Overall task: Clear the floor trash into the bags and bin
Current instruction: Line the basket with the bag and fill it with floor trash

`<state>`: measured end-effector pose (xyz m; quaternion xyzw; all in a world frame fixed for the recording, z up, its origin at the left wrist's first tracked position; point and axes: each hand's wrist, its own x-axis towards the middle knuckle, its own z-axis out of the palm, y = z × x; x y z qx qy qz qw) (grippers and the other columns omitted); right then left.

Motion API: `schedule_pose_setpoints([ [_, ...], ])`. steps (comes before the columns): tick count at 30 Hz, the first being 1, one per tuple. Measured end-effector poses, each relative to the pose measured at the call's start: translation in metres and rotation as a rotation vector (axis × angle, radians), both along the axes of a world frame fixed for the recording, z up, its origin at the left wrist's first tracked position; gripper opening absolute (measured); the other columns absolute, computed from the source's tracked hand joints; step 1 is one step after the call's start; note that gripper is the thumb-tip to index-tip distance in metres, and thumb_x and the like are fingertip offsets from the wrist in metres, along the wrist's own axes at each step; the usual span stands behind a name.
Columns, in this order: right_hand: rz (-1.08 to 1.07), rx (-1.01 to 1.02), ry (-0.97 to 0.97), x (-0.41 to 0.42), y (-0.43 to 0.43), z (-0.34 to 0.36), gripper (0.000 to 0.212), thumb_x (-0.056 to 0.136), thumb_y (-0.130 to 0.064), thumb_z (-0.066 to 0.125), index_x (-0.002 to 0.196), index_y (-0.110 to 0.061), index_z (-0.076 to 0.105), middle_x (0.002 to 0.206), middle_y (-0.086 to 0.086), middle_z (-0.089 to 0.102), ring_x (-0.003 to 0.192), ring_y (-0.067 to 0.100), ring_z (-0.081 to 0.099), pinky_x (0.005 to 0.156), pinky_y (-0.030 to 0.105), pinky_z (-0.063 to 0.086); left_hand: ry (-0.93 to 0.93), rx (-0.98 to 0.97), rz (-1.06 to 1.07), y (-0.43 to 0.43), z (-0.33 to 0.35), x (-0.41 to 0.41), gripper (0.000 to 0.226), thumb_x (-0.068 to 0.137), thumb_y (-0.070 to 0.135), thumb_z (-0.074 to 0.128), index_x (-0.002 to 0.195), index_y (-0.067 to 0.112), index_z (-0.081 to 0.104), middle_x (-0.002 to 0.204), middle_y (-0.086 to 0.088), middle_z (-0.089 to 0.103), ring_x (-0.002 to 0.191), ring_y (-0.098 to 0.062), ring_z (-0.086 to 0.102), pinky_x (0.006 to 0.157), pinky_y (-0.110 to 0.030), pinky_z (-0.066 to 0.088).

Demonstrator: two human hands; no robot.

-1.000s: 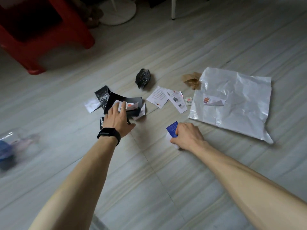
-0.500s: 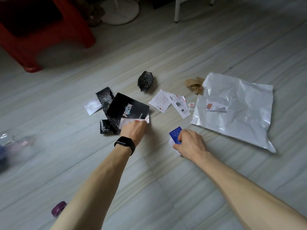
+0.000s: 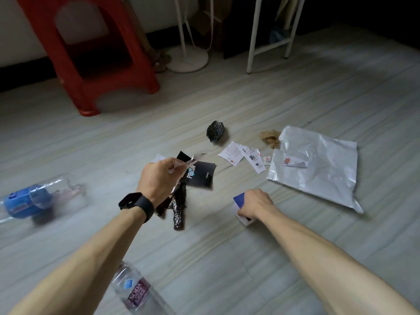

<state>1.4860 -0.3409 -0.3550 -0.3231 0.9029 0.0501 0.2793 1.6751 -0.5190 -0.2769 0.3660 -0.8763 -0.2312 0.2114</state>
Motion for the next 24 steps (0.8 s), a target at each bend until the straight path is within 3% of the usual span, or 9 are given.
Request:
schedule_pose_setpoints([
  [4,0.011,-0.112,-0.194,0.037,-0.016,0.022,0.026,0.059,-0.04,0.064,0.065,-0.015,0.06,0.071,0.003,0.066,0.074,0.026,0.064,0.051,0.025,0.039,0.09,0.088,0.043,-0.007,0.029,0.034,0.015,0.089,0.033,0.07,0.09,0.019,0.076,0.09,0.002,0.076,0.084,-0.017,0.072,0.071,-0.03,0.055],
  [6,0.015,-0.23,-0.306,0.059,-0.033,0.046,0.033,0.056,-0.043,0.065,0.059,-0.01,0.065,0.058,0.004,0.065,0.064,0.026,0.068,0.048,0.027,0.051,0.146,0.126,0.085,-0.013,0.048,0.062,0.016,0.089,0.034,0.07,0.088,0.019,0.075,0.087,0.005,0.075,0.081,-0.015,0.071,0.07,-0.033,0.057],
  [8,-0.017,-0.369,-0.411,0.075,-0.049,0.07,0.038,0.056,-0.043,0.07,0.065,-0.006,0.068,0.061,0.009,0.065,0.061,0.023,0.067,0.051,0.03,0.059,0.198,0.193,0.139,-0.022,0.065,0.086,0.016,0.089,0.034,0.07,0.086,0.019,0.074,0.086,0.005,0.074,0.078,-0.018,0.071,0.067,-0.041,0.059],
  [11,-0.049,-0.537,-0.548,0.11,-0.081,0.107,0.038,0.051,-0.041,0.079,0.067,-0.009,0.067,0.066,0.001,0.061,0.061,0.011,0.058,0.051,0.03,0.059,0.244,0.19,0.265,-0.037,0.092,0.141,0.017,0.089,0.034,0.07,0.085,0.018,0.072,0.083,0.003,0.074,0.071,-0.017,0.069,0.065,-0.044,0.059],
  [13,-0.055,-0.59,-0.655,0.135,-0.1,0.127,0.035,0.052,-0.043,0.083,0.068,-0.017,0.065,0.074,-0.001,0.066,0.067,0.014,0.063,0.058,0.038,0.062,0.268,0.186,0.331,-0.043,0.108,0.179,0.015,0.089,0.031,0.07,0.084,0.017,0.071,0.081,0.002,0.074,0.066,-0.016,0.067,0.065,-0.045,0.059],
  [16,-0.011,-0.622,-0.802,0.184,-0.126,0.15,0.04,0.058,-0.041,0.085,0.079,-0.015,0.063,0.081,0.005,0.065,0.072,0.022,0.066,0.067,0.049,0.062,0.277,0.182,0.432,-0.048,0.129,0.247,0.011,0.088,0.027,0.072,0.086,0.017,0.071,0.084,-0.001,0.074,0.075,-0.02,0.071,0.067,-0.044,0.06],
  [21,0.041,-0.654,-1.08,0.273,-0.149,0.17,0.035,0.072,-0.027,0.083,0.092,-0.009,0.061,0.094,0.009,0.064,0.079,0.023,0.068,0.065,0.043,0.061,0.276,0.118,0.529,-0.041,0.159,0.356,0.009,0.084,0.019,0.075,0.086,0.026,0.07,0.081,0.004,0.073,0.069,-0.014,0.069,0.054,-0.026,0.056],
  [24,0.138,-0.649,-1.17,0.336,-0.153,0.184,0.043,0.066,-0.031,0.085,0.092,-0.012,0.057,0.098,0.011,0.065,0.083,0.024,0.068,0.066,0.047,0.061,0.215,-0.011,0.557,-0.021,0.169,0.425,0.009,0.083,0.018,0.076,0.084,0.026,0.071,0.081,0.009,0.073,0.068,-0.003,0.066,0.064,-0.019,0.055],
])
